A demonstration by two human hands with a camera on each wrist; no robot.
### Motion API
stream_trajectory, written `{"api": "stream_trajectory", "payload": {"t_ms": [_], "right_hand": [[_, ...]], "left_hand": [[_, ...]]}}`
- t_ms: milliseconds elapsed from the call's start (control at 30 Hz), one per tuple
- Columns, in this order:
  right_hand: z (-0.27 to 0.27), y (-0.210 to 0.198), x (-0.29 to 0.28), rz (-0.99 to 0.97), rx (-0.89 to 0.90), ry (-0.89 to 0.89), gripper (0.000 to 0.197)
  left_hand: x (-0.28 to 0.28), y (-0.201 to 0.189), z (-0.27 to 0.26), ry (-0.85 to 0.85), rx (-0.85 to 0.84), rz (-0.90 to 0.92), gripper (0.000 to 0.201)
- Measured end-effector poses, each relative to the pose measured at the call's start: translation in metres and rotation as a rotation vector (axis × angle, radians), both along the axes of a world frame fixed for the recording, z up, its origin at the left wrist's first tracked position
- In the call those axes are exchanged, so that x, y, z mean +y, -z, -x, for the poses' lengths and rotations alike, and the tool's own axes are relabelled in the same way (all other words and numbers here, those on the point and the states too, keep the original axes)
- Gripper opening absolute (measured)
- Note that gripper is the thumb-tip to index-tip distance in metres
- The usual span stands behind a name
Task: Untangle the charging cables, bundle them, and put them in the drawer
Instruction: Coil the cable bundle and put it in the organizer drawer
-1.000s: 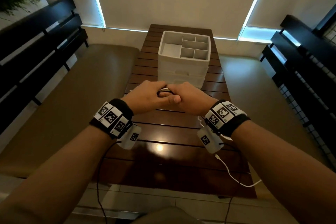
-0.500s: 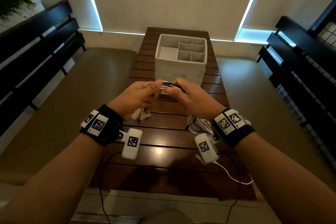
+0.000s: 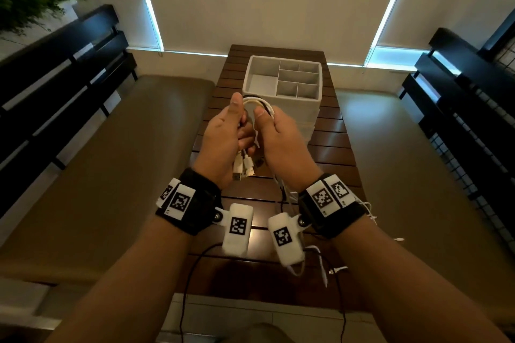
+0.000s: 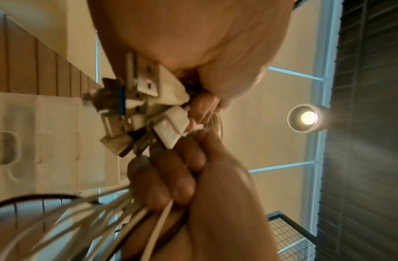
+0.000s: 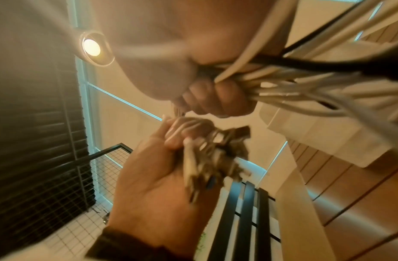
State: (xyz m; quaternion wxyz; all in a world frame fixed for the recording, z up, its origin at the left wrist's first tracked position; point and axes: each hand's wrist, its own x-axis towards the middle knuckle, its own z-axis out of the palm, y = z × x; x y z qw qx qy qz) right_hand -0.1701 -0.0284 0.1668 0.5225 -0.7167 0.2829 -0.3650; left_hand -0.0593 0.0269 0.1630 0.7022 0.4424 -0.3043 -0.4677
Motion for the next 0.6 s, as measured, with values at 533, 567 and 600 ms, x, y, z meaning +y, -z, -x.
{"api": "stream_trajectory", "payload": {"t_ms": [533, 567, 600], "right_hand": [[0.007, 0.005, 0.011, 0.216, 0.244, -0.001, 0.029], [0.005, 0.005, 0.012, 0.272, 0.269, -0.001, 0.029], [0.005, 0.005, 0.012, 0.350, 0.298, -0.002, 0.032]], "left_hand": [[0.007, -0.004, 0.014, -0.181, -0.168, -0.040, 0.044], [0.007, -0.003, 0.015, -0.179, -0.205, -0.043, 0.051], [0.008, -0.003, 0.016, -0.172, -0.215, -0.047, 0.056]]}}
